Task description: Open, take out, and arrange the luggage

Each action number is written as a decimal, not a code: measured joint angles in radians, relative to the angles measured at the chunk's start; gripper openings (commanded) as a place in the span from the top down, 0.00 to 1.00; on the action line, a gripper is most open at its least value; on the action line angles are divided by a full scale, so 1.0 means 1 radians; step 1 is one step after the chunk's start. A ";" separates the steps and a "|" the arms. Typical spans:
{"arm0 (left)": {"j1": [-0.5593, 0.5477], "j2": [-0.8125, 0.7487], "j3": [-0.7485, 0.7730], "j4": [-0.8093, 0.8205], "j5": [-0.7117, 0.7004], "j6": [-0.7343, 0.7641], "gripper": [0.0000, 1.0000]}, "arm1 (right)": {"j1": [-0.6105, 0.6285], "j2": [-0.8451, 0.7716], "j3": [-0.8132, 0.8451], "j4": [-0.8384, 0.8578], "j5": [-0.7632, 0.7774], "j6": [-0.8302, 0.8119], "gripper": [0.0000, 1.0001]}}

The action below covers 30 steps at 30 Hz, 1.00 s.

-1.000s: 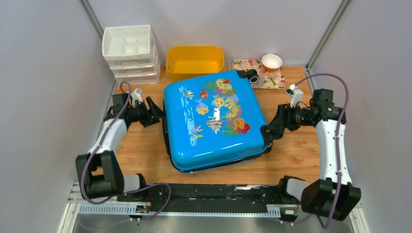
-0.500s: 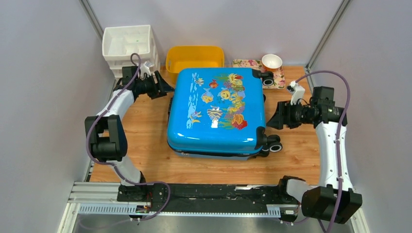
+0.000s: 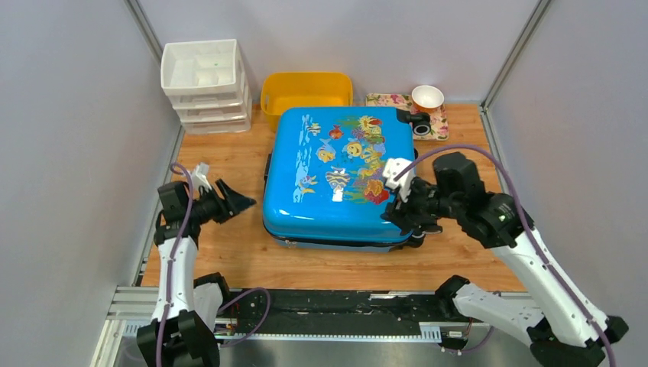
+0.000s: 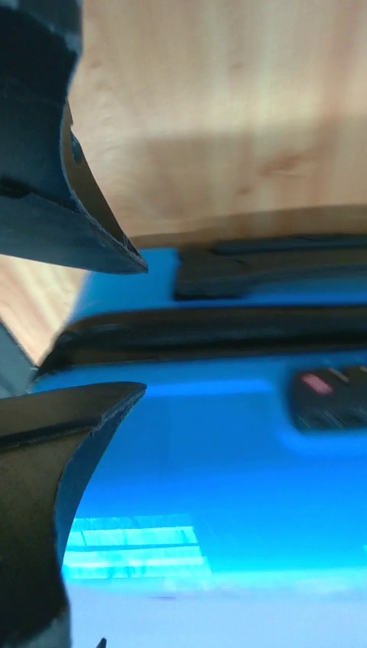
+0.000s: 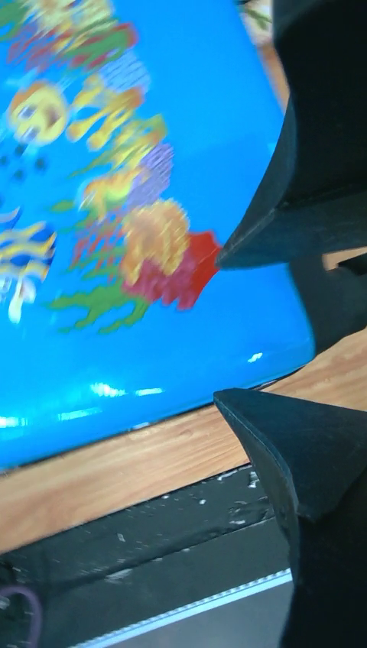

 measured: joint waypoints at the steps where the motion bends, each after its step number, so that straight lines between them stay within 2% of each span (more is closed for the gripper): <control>1: -0.003 -0.023 -0.055 -0.019 0.011 -0.011 0.45 | 0.079 0.008 -0.006 0.012 0.032 -0.024 0.42; 4: -0.038 -0.022 -0.163 -0.045 0.022 -0.035 0.47 | 0.256 0.048 -0.019 0.033 0.090 -0.080 0.46; 7: -0.081 -0.002 -0.179 -0.015 0.014 -0.063 0.51 | 0.441 0.095 -0.038 0.066 0.141 -0.120 0.49; 11: -0.138 0.076 -0.153 0.044 0.008 -0.099 0.55 | 0.637 0.192 -0.071 0.172 0.210 -0.132 0.67; 12: -0.153 0.109 -0.136 0.057 0.007 -0.105 0.56 | 0.672 0.227 -0.080 0.212 0.232 -0.131 0.69; 18: -0.234 0.344 -0.007 0.186 -0.009 -0.144 0.58 | 0.710 0.433 -0.087 0.397 0.377 -0.131 0.85; 20: -0.236 0.386 0.027 0.215 -0.034 -0.147 0.55 | 0.702 0.501 -0.074 0.444 0.422 -0.134 0.90; 22: -0.226 0.392 0.037 0.256 -0.051 -0.151 0.50 | 0.679 0.568 -0.049 0.467 0.448 -0.122 0.92; 25: -0.190 0.305 -0.028 0.338 -0.063 -0.169 0.43 | 0.656 0.631 -0.005 0.475 0.436 -0.092 0.94; 30: -0.128 0.013 -0.212 0.363 -0.057 -0.152 0.39 | 0.606 0.683 0.063 0.494 0.403 -0.041 0.94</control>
